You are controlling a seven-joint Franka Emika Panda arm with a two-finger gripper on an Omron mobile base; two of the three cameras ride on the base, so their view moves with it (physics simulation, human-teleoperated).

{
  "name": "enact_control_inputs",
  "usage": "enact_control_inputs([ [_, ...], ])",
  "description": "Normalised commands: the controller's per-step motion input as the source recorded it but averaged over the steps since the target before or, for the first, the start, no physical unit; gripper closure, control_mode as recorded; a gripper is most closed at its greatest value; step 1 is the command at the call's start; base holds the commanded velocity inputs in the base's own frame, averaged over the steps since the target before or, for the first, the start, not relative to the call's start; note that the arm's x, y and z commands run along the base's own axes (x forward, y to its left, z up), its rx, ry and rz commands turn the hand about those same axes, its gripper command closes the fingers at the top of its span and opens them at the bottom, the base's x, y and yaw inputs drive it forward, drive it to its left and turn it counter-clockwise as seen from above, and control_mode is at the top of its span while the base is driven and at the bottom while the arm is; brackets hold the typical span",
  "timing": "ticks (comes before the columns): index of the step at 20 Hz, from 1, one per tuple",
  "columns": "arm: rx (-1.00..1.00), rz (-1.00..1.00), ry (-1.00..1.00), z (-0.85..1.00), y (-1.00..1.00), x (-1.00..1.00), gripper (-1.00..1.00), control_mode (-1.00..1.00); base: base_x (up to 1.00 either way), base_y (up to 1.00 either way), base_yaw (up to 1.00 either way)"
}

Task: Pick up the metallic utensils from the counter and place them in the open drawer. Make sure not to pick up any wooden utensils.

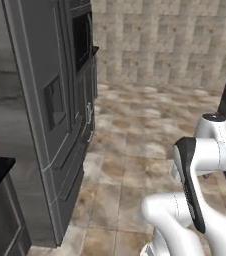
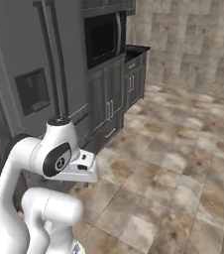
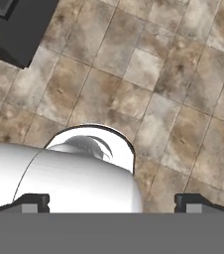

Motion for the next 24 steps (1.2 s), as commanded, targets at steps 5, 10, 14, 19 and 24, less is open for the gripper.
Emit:
enact_control_inputs([
  [5,0.00,0.00,0.00,0.00,0.00,0.00,-1.00,1.00,1.00,0.26,-0.23],
  [10,0.00,0.00,0.00,0.00,0.00,0.00,-1.00,1.00,1.00,-0.20,-0.44],
  [14,0.00,0.00,0.00,0.00,0.00,0.00,-1.00,1.00,0.94,-0.38,-0.50],
  [19,0.00,0.00,0.00,0.00,0.00,0.00,-1.00,1.00,1.00,0.26,-0.34],
  [24,0.00,0.00,0.00,0.00,0.00,0.00,-1.00,1.00,1.00,0.51,-0.17],
])
